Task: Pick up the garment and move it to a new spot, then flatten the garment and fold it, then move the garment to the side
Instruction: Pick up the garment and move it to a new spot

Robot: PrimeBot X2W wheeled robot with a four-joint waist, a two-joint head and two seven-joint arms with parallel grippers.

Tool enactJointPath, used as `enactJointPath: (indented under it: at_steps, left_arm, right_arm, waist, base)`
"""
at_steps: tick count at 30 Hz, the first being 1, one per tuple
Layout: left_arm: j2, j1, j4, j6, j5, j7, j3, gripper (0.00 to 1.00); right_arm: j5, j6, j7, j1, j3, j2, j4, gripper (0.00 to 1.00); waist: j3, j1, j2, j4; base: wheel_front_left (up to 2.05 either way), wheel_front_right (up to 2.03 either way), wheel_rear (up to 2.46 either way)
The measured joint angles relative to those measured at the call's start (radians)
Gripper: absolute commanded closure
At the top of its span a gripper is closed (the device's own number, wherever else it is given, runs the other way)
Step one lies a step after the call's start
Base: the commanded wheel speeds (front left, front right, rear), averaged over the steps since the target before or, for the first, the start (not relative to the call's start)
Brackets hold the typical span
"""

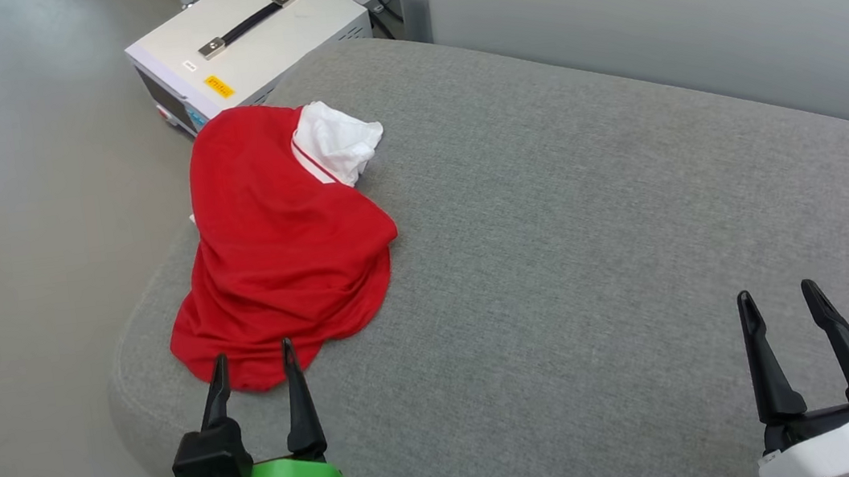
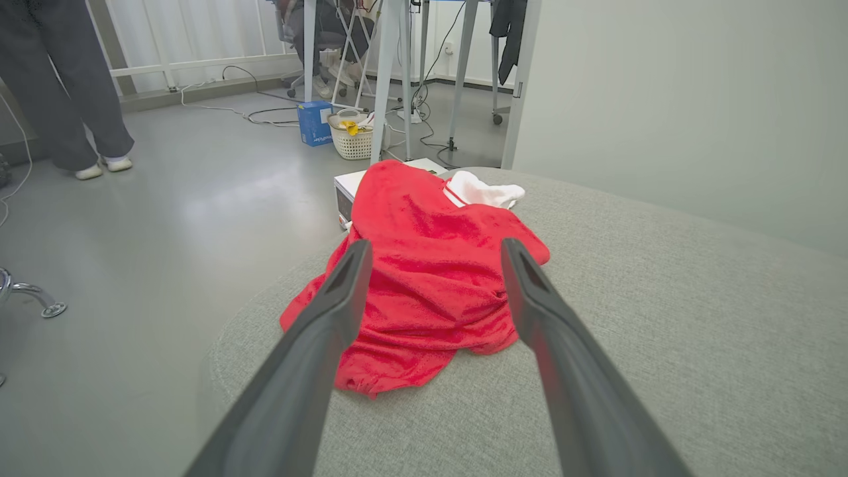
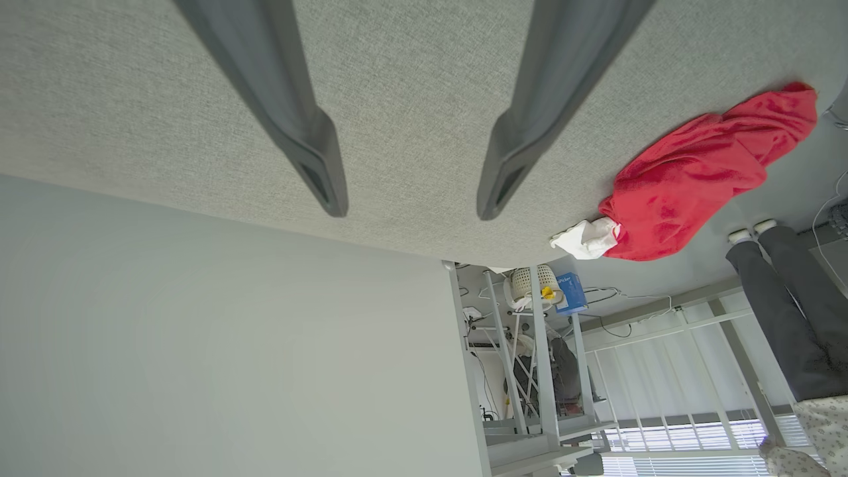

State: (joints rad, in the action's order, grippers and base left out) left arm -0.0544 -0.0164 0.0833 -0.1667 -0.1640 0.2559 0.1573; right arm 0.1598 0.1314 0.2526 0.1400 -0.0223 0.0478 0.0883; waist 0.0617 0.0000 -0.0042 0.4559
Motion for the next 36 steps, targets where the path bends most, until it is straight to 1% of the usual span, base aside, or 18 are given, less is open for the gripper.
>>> enactJointPath:
  at_steps: [5, 9, 15, 18, 20, 23, 29, 32, 36]
  left_arm:
    - [0.000, 0.000, 0.000, 0.004, 0.000, 0.000, -0.005, 0.00]
    - [0.000, 0.000, 0.001, 0.004, 0.000, 0.000, -0.007, 0.00]
    - [0.000, 0.000, 0.002, 0.004, -0.004, 0.000, -0.009, 0.00]
    - [0.000, 0.007, 0.003, 0.009, -0.005, 0.000, -0.027, 0.00]
    - [0.000, 0.032, 0.003, 0.025, -0.004, 0.000, -0.048, 0.00]
    - [0.000, 0.093, 0.001, 0.066, 0.012, 0.000, -0.091, 0.00]
    - [-0.017, 0.268, 0.040, 0.165, 0.007, 0.000, -0.200, 0.00]
    - [-0.047, 0.370, 0.080, 0.208, 0.007, 0.000, -0.238, 0.00]
    - [-0.096, 0.516, 0.151, 0.251, 0.004, 0.000, -0.276, 0.00]
  right_arm:
    - [0.000, 0.000, 0.000, 0.000, 0.007, 0.000, 0.000, 0.00]
    - [0.000, 0.000, 0.000, 0.000, 0.011, 0.000, 0.000, 0.00]
    - [-0.005, 0.000, 0.000, 0.000, 0.017, 0.000, 0.000, 0.00]
    - [-0.010, 0.000, 0.000, 0.000, 0.019, 0.000, 0.000, 0.00]
    - [-0.014, 0.000, 0.000, 0.000, 0.019, 0.000, 0.002, 0.00]
    - [-0.026, 0.000, 0.000, -0.001, 0.021, 0.000, 0.006, 0.00]
    - [-0.065, 0.000, 0.000, -0.019, 0.020, 0.000, 0.021, 0.00]
    - [-0.071, 0.000, 0.000, -0.038, 0.020, 0.008, 0.028, 0.00]
    - [-0.071, 0.000, 0.000, -0.067, 0.022, 0.034, 0.039, 0.00]
  waist:
    - [0.002, 0.0000, 0.0000, 0.041]
    - [0.001, 0.0000, 0.0000, 0.060]
    - [0.006, 0.0000, 0.0000, 0.061]
    - [0.010, 0.0000, 0.0000, 0.053]
    - [0.014, 0.0000, 0.0000, 0.047]
    - [0.027, 0.0000, 0.0000, 0.035]
    - [0.074, 0.0000, 0.0000, 0.007]
    - [0.104, 0.0000, 0.0000, -0.009]
    - [0.150, 0.0000, 0.0000, -0.033]
  base:
    - [0.00, 0.00, 0.00]
    - [0.00, 0.00, 0.00]
    - [0.00, 0.00, 0.00]
    - [0.00, 0.00, 0.00]
    - [0.00, 0.00, 0.00]
    - [0.00, 0.00, 0.00]
    - [0.00, 0.00, 0.00]
    - [0.00, 0.00, 0.00]
    - [0.00, 0.00, 0.00]
